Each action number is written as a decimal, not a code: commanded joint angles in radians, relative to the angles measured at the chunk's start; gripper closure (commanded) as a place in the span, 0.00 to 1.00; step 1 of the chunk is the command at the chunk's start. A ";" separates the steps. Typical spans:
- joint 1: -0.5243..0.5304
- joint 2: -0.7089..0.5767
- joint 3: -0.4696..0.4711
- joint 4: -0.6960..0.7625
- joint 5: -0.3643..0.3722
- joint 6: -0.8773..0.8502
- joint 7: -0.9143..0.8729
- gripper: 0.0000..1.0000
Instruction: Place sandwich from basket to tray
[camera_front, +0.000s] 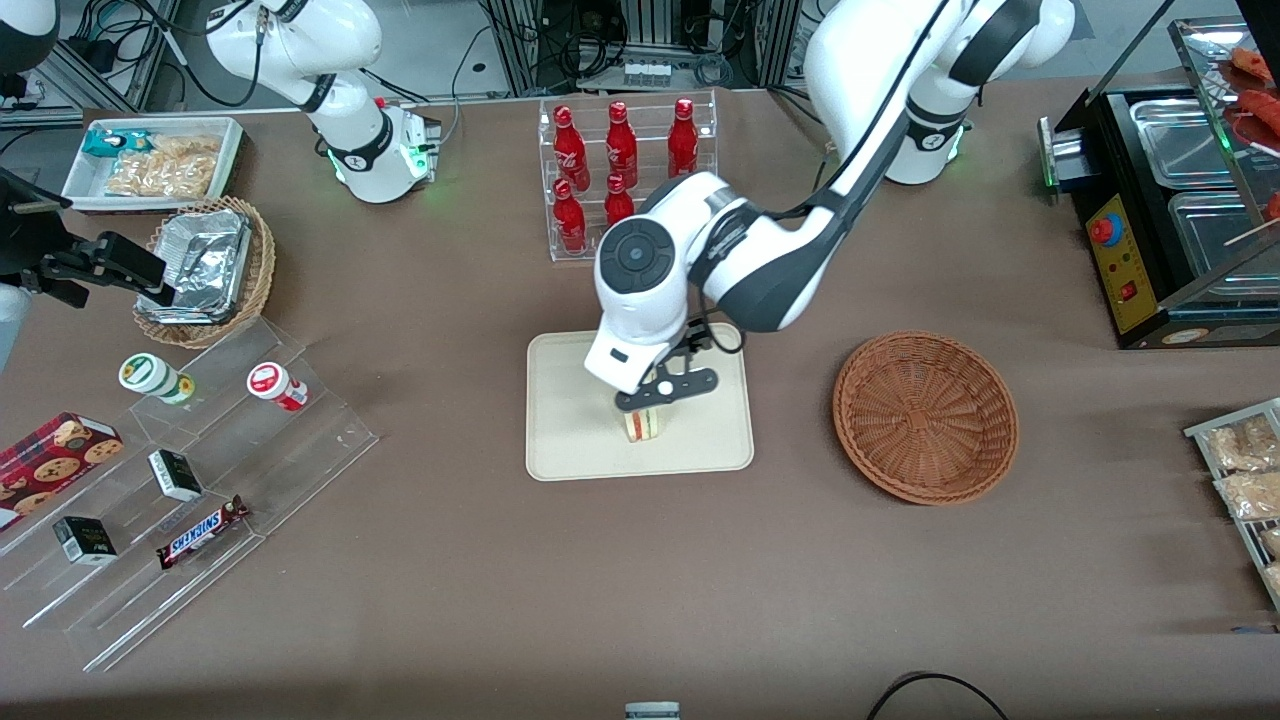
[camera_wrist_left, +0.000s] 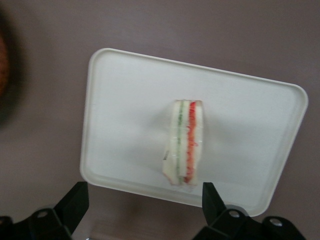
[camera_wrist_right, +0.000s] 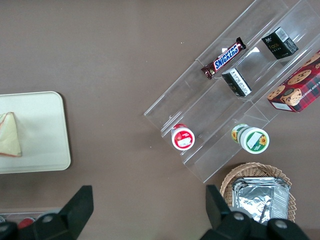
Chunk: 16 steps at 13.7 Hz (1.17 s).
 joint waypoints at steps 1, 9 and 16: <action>0.002 -0.076 0.060 -0.050 0.004 -0.104 0.012 0.00; 0.215 -0.335 0.068 -0.401 0.001 -0.080 0.346 0.00; 0.403 -0.526 0.063 -0.556 -0.011 -0.141 0.665 0.00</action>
